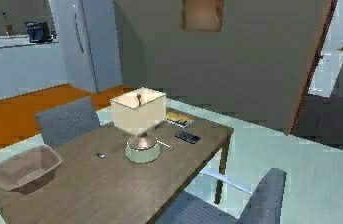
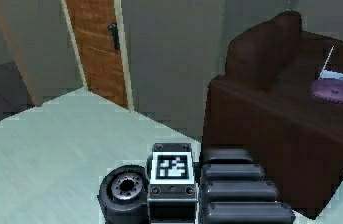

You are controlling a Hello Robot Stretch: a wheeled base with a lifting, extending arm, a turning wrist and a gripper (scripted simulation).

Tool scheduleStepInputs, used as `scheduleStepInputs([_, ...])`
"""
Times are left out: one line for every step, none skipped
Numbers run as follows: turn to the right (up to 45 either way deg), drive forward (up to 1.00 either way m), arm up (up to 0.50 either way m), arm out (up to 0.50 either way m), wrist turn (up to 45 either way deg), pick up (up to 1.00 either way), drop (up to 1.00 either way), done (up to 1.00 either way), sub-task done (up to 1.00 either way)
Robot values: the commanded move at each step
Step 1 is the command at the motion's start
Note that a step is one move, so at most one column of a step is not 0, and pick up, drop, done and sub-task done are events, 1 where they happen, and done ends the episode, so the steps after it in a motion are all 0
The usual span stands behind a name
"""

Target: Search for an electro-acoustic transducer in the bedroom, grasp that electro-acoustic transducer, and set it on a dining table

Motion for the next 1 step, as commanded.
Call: scheduleStepInputs([-45.0,0.00,0.00,0.00,0.0,0.00,0.00,0.00,0.00])
